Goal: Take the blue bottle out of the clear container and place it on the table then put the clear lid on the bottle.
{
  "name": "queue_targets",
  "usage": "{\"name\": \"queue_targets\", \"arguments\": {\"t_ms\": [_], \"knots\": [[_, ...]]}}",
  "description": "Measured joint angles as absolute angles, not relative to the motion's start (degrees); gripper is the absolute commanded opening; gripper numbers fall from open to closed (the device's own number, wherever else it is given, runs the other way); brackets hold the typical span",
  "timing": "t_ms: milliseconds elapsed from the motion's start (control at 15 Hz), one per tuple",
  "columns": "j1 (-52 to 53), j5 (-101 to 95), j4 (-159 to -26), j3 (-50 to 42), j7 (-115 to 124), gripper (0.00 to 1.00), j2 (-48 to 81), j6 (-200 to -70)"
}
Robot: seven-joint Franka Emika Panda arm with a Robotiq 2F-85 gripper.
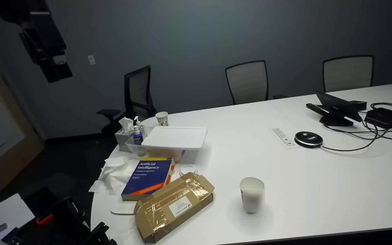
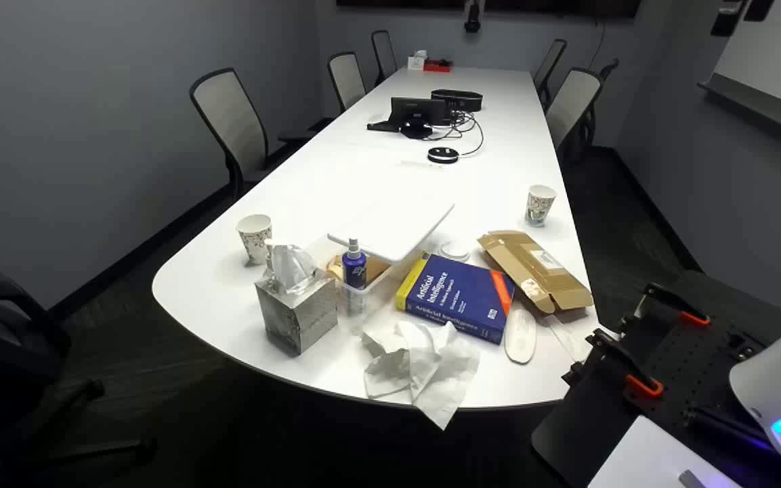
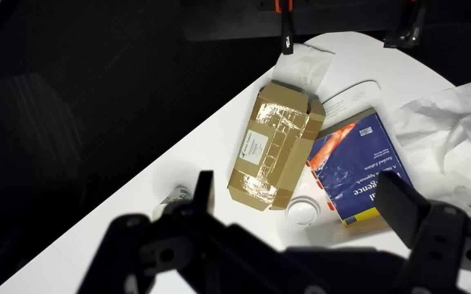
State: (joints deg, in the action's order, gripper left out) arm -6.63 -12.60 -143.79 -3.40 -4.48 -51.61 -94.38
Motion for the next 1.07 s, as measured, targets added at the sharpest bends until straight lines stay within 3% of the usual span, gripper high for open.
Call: {"name": "queue_targets", "arguments": {"t_ms": [533,1067], "knots": [[-4.4,-12.0,-143.8,-2.8,-3.7,1.0,-48.9,-97.9],[2.3,-8.1,-141.8,7.5,7.5,1.0,-25.7,-126.2]]}}
